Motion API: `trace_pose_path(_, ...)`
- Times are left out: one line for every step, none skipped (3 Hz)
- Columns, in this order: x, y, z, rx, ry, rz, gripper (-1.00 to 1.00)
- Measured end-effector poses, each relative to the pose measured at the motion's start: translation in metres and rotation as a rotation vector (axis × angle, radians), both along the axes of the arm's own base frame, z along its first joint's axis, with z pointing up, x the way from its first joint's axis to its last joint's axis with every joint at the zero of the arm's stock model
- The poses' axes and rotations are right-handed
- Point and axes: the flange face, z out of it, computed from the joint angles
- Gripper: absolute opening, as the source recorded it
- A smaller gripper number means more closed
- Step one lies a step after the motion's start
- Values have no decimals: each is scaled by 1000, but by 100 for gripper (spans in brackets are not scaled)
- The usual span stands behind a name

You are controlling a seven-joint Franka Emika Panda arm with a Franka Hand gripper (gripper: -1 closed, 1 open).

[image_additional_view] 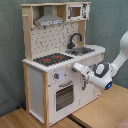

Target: Play with the kitchen

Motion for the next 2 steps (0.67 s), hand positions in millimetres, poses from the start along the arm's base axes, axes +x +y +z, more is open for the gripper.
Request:
trace_pose_path(0,0,0,-130,-2,-14,-100)
trace_pose_path(0,0,0,-266,-4,-28,-100)
